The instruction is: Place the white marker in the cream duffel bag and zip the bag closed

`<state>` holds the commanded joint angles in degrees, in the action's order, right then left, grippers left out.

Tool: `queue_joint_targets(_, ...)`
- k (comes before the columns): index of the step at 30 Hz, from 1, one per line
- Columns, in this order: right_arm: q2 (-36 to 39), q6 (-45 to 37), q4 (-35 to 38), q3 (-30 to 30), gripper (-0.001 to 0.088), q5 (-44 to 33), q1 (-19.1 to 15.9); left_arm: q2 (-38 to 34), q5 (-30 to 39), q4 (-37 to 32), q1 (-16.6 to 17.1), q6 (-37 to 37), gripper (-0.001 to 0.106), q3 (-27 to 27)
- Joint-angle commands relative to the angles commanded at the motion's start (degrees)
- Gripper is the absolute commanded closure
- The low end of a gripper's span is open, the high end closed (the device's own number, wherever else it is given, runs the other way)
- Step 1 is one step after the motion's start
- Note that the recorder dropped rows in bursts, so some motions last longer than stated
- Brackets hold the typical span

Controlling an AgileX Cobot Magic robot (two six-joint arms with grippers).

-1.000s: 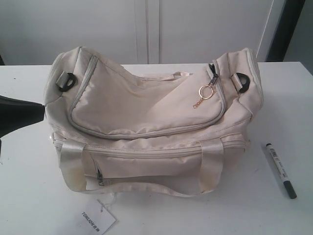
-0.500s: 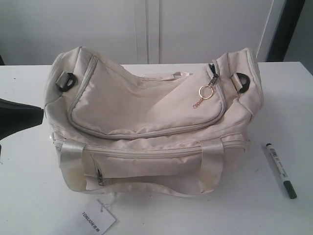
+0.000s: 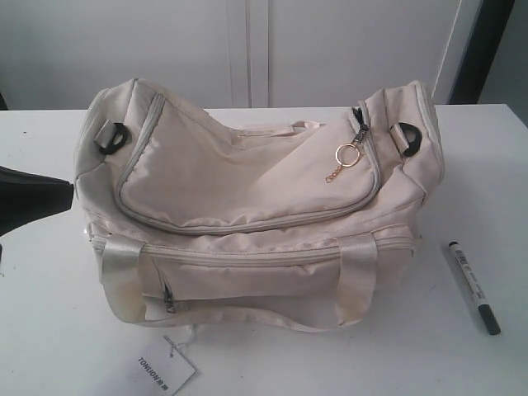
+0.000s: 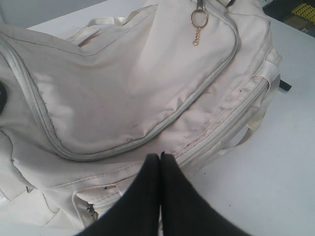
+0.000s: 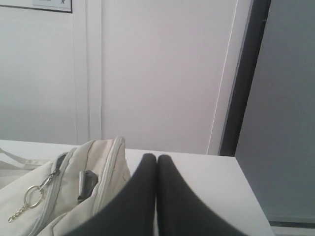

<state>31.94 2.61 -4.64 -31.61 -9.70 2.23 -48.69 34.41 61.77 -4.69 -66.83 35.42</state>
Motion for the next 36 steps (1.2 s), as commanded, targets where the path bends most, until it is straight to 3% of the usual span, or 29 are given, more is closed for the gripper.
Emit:
queue_joint_targets(7,8.94,0.0,0.0,-6.54,0.0868,-2.24,0.0,0.0,0.0,0.0,0.0,0.0,0.105,0.0)
queue_joint_targets(14,18.28,-0.38,0.0,-14.76,0.0868,-9.64,0.0,0.0,0.0,0.0,0.0,0.0,0.105,0.0)
queue_joint_targets(20,25.2,-3.76,0.0,-20.88,0.0868,-9.76,0.0,0.0,0.0,0.0,0.0,0.0,0.105,0.0)
queue_joint_targets(36,38.71,-3.91,9.57,-35.6,0.0868,-24.46,0.0,0.0,-0.1,0.0,0.0,0.02,0.105,0.0)
